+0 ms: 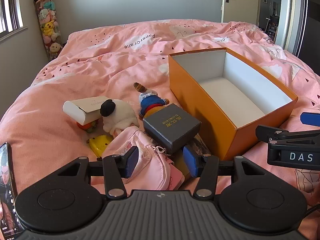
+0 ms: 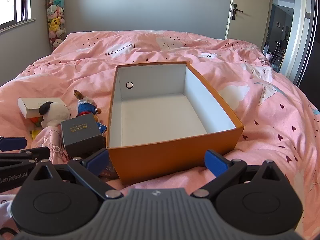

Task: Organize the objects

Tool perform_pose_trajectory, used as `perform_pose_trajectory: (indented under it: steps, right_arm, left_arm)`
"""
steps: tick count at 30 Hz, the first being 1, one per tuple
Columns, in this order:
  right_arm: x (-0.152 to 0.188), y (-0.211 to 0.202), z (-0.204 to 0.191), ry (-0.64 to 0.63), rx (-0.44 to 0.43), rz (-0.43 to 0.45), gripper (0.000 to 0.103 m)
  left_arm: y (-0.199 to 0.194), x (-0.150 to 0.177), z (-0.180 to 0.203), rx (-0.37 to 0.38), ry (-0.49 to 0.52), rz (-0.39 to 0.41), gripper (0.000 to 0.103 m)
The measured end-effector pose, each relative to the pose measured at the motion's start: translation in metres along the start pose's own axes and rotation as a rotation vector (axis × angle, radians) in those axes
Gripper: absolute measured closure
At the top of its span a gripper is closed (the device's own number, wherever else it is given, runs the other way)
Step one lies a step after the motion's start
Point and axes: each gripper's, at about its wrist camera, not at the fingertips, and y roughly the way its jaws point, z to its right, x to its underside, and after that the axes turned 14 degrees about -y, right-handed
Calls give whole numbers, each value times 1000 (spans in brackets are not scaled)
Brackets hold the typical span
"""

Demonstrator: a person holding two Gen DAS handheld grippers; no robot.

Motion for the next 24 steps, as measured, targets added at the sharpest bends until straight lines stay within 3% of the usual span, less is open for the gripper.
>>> perform_pose_trajectory:
  steps: [24]
  right_arm:
    - [0,2,-9,-46,9,-3,1]
  left_arm:
    - [-2,-2,-1,-4,9,15,41]
